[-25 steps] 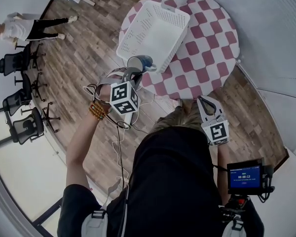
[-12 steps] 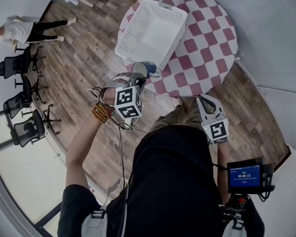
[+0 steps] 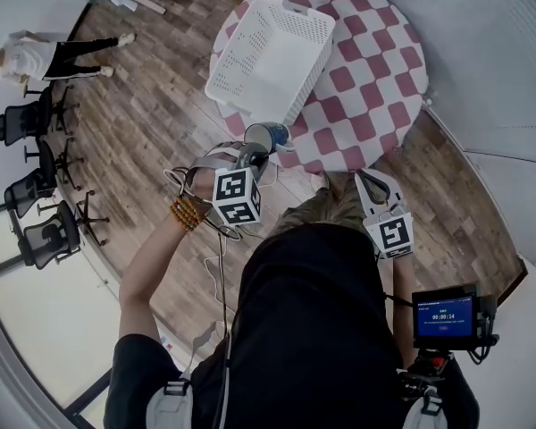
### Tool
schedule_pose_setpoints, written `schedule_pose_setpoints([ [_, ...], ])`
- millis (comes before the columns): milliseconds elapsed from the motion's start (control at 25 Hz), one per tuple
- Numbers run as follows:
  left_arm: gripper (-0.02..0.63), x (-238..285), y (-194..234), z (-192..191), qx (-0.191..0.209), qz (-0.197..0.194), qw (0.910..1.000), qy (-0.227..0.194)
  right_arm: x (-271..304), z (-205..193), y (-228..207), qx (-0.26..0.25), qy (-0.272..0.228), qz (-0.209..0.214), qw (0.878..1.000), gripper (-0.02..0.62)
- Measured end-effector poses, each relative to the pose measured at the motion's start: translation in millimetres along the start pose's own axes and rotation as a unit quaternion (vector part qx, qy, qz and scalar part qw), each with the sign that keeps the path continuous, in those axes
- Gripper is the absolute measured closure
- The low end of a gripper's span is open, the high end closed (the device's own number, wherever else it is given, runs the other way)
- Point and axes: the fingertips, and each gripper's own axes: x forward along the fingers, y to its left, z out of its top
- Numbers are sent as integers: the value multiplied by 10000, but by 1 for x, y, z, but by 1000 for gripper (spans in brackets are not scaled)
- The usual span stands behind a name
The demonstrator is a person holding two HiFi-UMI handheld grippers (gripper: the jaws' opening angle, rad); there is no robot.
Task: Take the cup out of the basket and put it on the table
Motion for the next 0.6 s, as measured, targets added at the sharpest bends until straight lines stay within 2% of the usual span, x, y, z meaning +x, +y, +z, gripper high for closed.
schedule_pose_setpoints([
  [600, 575, 45, -36, -5, 95, -433, 9988, 192, 1, -7, 4, -57, 81, 69, 9999, 584],
])
